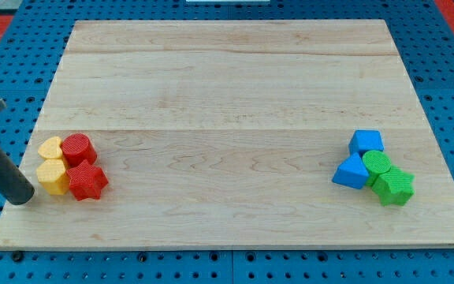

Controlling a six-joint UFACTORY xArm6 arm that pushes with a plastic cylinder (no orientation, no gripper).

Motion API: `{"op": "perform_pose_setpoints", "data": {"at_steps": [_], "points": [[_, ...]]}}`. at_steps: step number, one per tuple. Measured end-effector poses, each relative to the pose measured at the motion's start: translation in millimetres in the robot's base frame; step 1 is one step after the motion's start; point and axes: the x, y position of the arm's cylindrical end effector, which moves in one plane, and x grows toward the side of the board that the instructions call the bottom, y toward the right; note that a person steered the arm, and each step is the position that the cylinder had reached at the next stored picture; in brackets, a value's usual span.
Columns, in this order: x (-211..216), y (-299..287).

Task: Push the red cylinder towards the center top

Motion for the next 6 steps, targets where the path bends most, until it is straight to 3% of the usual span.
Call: {"op": "perform_pose_setpoints", "data": {"at_steps": [2, 6], "points": [[-36, 15], [-126, 153]]}}
